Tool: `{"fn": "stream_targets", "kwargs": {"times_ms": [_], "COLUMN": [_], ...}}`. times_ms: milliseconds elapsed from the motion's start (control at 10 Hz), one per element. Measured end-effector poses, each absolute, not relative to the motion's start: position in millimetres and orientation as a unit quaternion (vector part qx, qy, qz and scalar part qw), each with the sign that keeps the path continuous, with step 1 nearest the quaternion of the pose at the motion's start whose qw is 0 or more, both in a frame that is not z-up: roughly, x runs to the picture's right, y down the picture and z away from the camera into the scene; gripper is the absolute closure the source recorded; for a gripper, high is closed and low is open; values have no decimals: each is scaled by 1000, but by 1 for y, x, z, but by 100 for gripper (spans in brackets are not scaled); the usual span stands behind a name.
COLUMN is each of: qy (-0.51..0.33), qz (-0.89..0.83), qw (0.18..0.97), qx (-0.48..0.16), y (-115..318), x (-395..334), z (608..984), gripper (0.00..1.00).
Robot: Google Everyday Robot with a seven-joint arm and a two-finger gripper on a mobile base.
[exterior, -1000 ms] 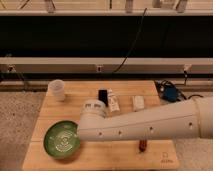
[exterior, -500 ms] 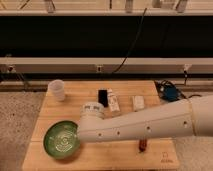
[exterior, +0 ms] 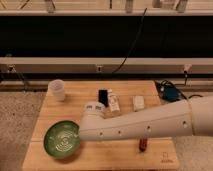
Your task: Drag the ceramic bowl in a circle
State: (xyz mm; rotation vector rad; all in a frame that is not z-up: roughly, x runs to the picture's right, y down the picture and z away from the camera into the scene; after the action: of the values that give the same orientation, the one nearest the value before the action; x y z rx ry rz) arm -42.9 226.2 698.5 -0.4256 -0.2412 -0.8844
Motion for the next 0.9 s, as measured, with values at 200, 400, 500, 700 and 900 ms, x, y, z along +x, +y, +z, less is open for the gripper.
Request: {"fn": "stream_targets", "kwargs": {"times_ms": [200, 400, 500, 700, 900], "qy": [-123, -128, -131, -141, -146], "qz": [-425, -425, -426, -429, -432], "qw": [874, 873, 873, 870, 868], "qx": [-202, -201, -200, -198, -196], "y": [228, 229, 230, 231, 233], "x": [-46, -46, -46, -48, -49], "z": [702, 705, 706, 709, 711], "gripper": [20, 20, 20, 20, 20]}}
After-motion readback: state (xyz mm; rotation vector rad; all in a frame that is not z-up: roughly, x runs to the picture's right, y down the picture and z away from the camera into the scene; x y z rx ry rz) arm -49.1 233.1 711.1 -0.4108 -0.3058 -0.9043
